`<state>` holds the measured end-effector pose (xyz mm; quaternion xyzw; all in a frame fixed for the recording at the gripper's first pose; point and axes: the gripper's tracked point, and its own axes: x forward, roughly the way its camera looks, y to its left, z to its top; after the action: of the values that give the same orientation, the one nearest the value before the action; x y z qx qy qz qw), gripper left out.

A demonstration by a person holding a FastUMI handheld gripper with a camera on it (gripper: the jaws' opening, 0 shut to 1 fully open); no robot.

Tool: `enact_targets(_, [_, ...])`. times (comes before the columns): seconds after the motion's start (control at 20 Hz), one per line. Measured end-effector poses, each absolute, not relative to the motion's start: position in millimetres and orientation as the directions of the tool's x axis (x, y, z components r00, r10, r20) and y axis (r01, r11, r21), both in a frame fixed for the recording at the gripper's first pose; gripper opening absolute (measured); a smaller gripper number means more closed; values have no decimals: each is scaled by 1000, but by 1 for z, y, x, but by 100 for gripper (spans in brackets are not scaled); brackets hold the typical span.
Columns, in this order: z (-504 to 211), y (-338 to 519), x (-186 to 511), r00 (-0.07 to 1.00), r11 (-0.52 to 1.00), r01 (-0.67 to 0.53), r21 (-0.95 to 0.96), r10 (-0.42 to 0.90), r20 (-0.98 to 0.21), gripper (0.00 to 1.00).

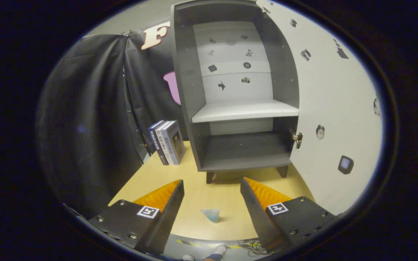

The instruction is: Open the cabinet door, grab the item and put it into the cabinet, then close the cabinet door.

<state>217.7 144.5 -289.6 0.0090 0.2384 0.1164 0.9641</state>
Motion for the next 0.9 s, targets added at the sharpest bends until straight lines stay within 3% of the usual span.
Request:
enact_targets(0.6, [-453,160,236,738,966,-255,33,216,-640,93])
enact_targets(0.8, [-488,161,236,712,971,-231,65,214,-669,88])
enact_targets(0.9, [-487,155,241,723,978,-193,83,199,-662,68])
